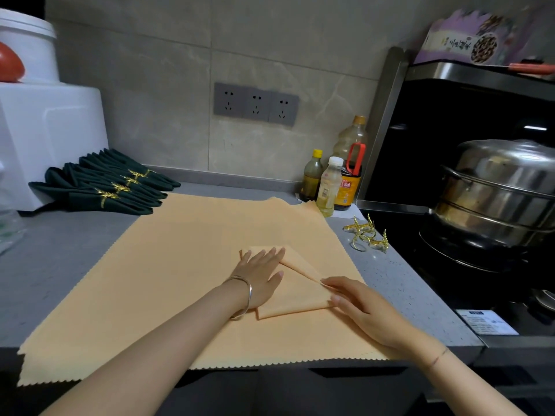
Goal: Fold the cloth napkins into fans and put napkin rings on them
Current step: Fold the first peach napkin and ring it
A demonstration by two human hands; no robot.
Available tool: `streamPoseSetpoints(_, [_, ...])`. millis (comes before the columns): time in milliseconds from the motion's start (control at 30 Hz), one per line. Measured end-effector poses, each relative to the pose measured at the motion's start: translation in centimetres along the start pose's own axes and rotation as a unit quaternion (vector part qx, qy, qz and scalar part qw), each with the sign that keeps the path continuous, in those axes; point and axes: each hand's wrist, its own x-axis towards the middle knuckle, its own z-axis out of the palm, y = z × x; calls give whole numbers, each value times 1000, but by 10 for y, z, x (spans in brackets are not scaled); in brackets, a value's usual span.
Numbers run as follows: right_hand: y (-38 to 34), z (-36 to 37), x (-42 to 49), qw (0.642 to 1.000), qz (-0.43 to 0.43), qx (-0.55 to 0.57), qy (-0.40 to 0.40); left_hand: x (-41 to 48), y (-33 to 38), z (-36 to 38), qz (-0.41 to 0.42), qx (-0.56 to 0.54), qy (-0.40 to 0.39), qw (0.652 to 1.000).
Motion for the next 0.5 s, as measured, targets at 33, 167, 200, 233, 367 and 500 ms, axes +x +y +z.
streamPoseSetpoints(33, [-2,-1,0,1000,-11,-22,-1,-4,0,-2,8,-28,7,1000])
streamPoseSetpoints(167, [-8,-3,5,993,-47,-104,2,-31,-3,-21,46,-56,8,997])
streamPoseSetpoints(200, [-8,-3,6,991,-56,-120,3,-39,-4,-26,53,-31,2,998])
streamPoseSetpoints(233, [-8,-2,7,989,-62,-135,1,-47,-4,-28,60,-1,-5,998])
streamPoseSetpoints(367, [-13,0,12,982,-67,-176,2,-68,-7,-30,96,83,-19,992])
streamPoseSetpoints(500, [-17,1,13,974,-64,-216,6,-70,-14,-30,123,91,4,988])
